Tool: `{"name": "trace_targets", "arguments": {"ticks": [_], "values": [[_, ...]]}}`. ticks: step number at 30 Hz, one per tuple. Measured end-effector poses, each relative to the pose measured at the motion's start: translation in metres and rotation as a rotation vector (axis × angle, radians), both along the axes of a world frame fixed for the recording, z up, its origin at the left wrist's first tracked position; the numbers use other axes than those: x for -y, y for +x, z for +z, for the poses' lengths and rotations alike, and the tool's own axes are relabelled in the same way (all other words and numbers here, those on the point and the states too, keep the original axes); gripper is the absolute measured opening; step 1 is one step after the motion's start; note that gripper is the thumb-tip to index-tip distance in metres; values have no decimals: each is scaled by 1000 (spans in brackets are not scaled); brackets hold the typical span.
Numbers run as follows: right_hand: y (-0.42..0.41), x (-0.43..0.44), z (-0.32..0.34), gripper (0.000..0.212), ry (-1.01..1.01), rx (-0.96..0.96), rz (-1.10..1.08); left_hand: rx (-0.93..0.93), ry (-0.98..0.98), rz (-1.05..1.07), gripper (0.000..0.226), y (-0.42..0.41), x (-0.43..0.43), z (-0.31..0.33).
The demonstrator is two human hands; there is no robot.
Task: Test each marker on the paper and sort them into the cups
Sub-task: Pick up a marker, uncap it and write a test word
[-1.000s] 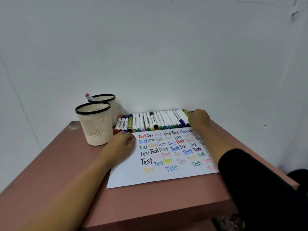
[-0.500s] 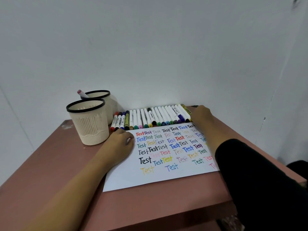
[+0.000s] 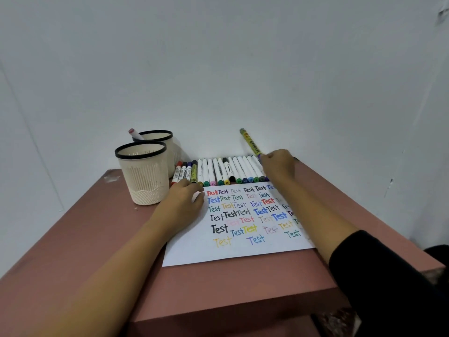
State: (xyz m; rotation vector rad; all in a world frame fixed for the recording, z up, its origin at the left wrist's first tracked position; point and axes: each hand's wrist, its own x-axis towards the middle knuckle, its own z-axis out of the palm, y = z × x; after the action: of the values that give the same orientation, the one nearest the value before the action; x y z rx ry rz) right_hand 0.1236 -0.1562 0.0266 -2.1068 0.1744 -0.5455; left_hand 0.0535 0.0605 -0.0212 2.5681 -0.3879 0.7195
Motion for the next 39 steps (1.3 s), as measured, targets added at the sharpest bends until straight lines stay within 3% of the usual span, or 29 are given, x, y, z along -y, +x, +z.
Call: {"name": "trace_targets", "arguments": {"ticks": [9,17,21,25,27,39], "values": [[-76,-79,-17,28,-1,-83,400,-196,-491,50,39,-6,6,16],[-83,-84,-27,19,-12,-27,577,-277,-844,-105,23,-10,8,18],[-77,-80,-24,24,220,-40,510,-269,-747,-204,14,-12,10,17],[-72,-73,-19,33,527,-73,470,-134,-337,-121,22,-13,8,10],[-71,-73,-20,31,605,-84,489,-126,-249,-121,25,-14,9,9],[-64,-69,-22,25,530,10,608,-149,-229,-187,22,-14,8,13]]}}
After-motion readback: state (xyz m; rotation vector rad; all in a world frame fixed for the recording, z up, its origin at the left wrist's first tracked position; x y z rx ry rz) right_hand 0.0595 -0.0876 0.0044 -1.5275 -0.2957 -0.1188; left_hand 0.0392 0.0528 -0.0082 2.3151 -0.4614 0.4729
